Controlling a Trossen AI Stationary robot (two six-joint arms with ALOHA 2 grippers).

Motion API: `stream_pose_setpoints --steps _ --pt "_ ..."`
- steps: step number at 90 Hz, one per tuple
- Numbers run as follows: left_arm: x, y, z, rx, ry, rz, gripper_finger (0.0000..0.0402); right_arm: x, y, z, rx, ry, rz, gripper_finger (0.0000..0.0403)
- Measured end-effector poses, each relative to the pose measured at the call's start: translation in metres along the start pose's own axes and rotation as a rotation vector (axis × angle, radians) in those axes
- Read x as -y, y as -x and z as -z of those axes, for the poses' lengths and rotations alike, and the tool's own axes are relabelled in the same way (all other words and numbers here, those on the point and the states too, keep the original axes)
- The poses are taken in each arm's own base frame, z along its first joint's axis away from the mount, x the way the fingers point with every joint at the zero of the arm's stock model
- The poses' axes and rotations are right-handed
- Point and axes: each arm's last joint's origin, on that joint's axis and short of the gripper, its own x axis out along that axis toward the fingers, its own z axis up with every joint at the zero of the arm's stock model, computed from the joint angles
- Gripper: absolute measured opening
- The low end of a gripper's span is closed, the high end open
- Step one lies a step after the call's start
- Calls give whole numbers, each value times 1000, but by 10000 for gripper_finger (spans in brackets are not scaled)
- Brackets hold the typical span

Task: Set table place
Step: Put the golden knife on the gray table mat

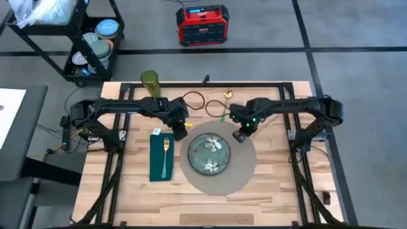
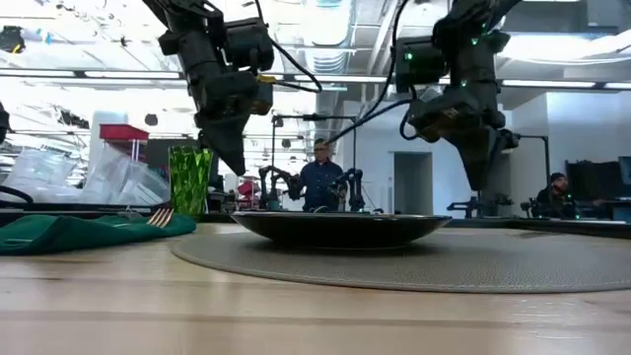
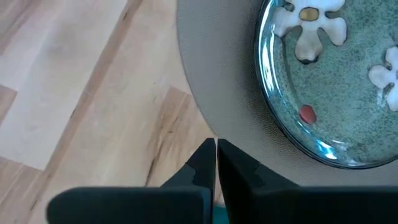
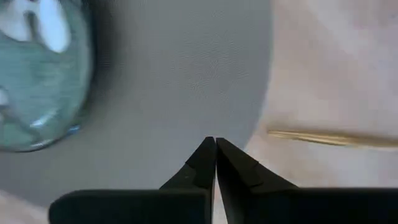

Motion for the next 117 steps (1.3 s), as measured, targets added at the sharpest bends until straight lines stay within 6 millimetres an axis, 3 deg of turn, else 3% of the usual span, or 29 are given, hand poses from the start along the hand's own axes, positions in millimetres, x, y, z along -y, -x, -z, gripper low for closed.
stream_pose_setpoints --steps 15,32,42,59,81,99,109,117 --pt "-5 0 -2 25 1 -52 0 26 3 5 -88 101 219 1" --pt "-9 1 -3 25 -12 -62 0 45 6 -4 -124 288 40 22" --pt "-10 1 -3 25 -8 -63 0 50 -8 -3 -106 315 3 55" --pt "-10 1 -3 25 8 -62 0 67 -36 15 -204 233 -1 105" --pt "-11 1 -3 32 48 -83 0 85 -57 27 -234 212 -7 141" --pt "-11 1 -3 37 99 -93 0 86 -46 26 -237 204 -57 140" --pt "-11 1 -3 40 111 -102 0 85 -34 28 -143 332 -22 132" --pt "-10 1 -3 45 107 -124 0 87 -35 27 -57 476 46 128"
